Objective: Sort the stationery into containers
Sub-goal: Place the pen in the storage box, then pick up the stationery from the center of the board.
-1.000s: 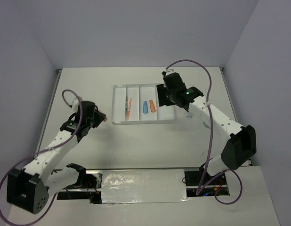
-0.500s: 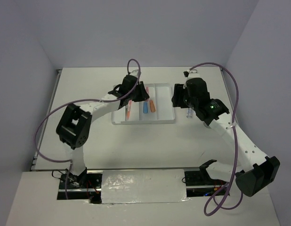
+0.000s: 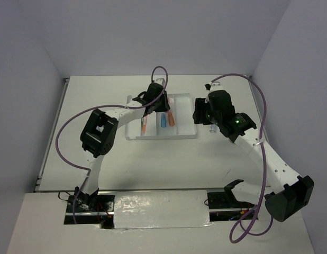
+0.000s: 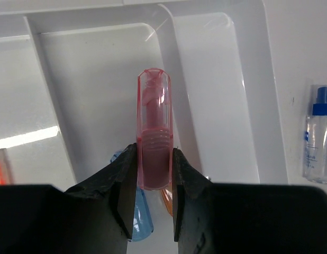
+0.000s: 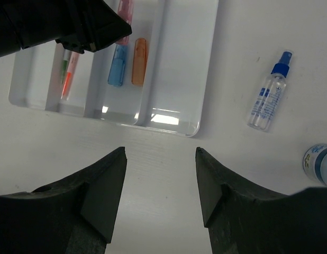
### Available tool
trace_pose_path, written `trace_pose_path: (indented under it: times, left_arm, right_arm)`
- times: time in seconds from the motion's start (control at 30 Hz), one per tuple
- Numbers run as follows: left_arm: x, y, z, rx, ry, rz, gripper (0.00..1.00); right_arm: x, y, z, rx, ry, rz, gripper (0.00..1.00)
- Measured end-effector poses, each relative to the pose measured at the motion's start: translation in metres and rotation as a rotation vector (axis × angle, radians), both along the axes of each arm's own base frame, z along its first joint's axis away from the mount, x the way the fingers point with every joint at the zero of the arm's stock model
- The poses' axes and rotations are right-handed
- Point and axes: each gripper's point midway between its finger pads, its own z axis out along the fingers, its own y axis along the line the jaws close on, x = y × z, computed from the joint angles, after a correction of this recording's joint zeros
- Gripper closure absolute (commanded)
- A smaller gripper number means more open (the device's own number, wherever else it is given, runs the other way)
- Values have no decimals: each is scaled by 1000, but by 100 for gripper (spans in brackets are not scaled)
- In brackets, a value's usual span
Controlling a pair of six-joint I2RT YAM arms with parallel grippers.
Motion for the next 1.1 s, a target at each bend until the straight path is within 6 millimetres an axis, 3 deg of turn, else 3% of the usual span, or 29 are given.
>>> trace_pose_path:
  times: [0.03,0.13,0.17,0.27,0.5,0.6,0.67,0.77,0.83,0.87,0.9,1.0,1.03,1.1]
  left_arm:
    - [1,2,-1,5,0,6,77]
    - [2,4,-2,16,-1,19,56]
    - [2,5,-3,18,0,25,44]
    - [3,6,-3,11,0,42,30]
    - [-4,11,-5,14,7,51,25]
    - [-16,27,8,28,7,70,22]
    - [-25,42,34,35,-15,99,22]
    - [-35,79,86,31,-69,178,16]
    - [-43,122,123,33,-117,282,8]
    - [-47,145,137,34,-133,344,7]
    - [-51,169,148,37,-142,401,7]
    - [-62,240,155,65,-108,579,3]
    - [-65,267,147,83,-70,654,2]
    - [-72,297,125,124,3,742,1]
  right_arm:
    - [0,0,0,1,0,1,38]
    - [0,1,0,2,1,3,38]
    - [0,1,0,2,1,3,38]
    - [0,1,0,1,1,4,38]
    - [0,1,0,-1,1,6,38]
    - [-1,2,0,5,2,15,38]
    - [-2,7,0,20,4,41,38]
    - [-5,18,-2,55,2,94,35]
    - [-10,26,-7,73,9,131,31]
    - [-12,30,-8,81,13,146,11]
    - [-13,34,-8,90,13,162,1]
    - [-15,44,-5,117,5,193,0]
    - [-15,47,-2,128,-2,205,0]
    - [-15,51,0,140,-8,219,0]
